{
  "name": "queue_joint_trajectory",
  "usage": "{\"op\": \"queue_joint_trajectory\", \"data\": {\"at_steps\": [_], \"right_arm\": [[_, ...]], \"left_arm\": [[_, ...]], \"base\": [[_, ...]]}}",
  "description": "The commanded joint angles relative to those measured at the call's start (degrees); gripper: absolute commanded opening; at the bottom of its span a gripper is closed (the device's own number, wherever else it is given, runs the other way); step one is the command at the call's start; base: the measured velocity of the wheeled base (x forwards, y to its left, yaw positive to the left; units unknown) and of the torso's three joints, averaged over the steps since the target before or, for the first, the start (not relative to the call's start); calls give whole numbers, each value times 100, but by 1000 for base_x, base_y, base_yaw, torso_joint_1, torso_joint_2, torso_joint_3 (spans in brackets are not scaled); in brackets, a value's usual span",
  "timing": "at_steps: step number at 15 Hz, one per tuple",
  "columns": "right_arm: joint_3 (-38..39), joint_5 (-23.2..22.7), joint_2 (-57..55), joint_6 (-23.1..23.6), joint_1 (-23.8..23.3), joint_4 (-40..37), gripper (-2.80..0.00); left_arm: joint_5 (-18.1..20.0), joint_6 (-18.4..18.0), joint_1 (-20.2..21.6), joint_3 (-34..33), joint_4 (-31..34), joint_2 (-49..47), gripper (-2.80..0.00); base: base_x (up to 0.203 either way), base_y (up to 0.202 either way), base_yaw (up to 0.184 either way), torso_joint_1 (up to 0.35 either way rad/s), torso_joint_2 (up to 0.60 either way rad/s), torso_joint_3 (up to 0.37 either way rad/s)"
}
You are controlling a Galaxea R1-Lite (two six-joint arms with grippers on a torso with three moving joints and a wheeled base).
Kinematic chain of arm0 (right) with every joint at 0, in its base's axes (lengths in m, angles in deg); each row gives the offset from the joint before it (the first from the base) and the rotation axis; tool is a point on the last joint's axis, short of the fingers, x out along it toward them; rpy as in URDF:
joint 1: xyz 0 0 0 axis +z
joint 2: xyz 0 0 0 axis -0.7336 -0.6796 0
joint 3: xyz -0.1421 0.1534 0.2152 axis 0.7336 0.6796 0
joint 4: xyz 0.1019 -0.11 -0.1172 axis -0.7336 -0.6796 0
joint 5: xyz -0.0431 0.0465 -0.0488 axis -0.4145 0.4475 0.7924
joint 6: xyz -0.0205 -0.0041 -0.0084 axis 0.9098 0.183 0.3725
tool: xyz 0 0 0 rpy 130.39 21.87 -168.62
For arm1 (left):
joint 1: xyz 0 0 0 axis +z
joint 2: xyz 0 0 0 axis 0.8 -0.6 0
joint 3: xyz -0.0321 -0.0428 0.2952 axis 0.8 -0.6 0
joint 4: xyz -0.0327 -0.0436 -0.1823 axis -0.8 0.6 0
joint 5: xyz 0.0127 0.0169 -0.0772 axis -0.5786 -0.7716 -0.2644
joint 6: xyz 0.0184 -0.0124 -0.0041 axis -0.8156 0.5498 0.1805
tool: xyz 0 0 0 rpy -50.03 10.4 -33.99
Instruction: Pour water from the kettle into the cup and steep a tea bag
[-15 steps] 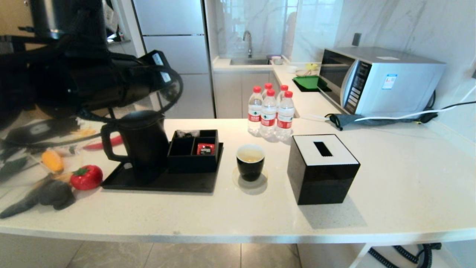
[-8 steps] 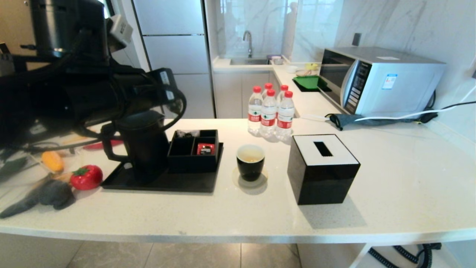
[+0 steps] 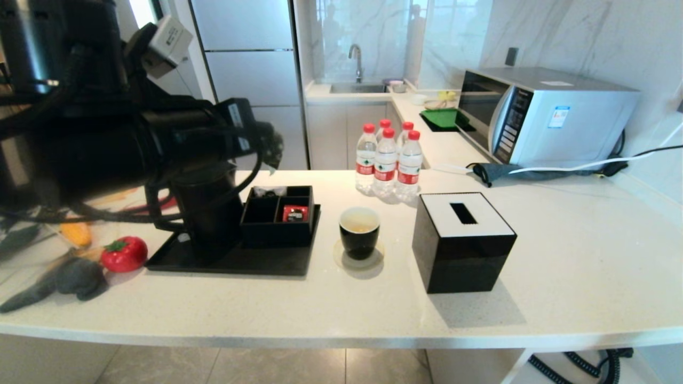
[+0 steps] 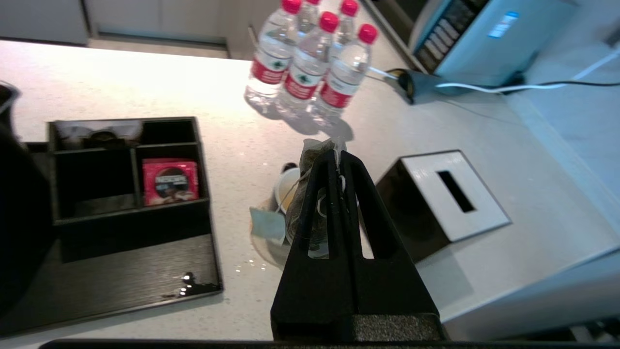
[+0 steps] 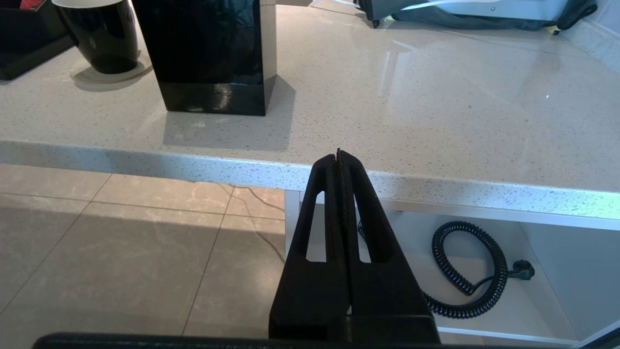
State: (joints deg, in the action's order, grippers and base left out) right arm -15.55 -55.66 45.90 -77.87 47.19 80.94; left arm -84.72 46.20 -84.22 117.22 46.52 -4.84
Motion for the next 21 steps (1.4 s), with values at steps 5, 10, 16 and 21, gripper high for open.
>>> {"op": "queue_joint_trajectory", "data": {"at_steps": [5,10,16,21], "right_arm": [[0,-4,-7,-3,0,1,-280],[0,-4,-7,6,0,1,-280],[0,5,-7,14,0,1,-280],[0,-4,-7,23,0,-7,-280]], "left_arm": [[330,50,-143,-38,-4,168,-280],[454,58,-609,-38,-2,365,-280],[412,51,-1263,-47,-4,461,-280],[444,-17,-1347,-336,-37,493,-280]], "base": [[0,0,0,0,0,0],[0,0,0,0,0,0],[0,0,0,0,0,0],[0,0,0,0,0,0]]}}
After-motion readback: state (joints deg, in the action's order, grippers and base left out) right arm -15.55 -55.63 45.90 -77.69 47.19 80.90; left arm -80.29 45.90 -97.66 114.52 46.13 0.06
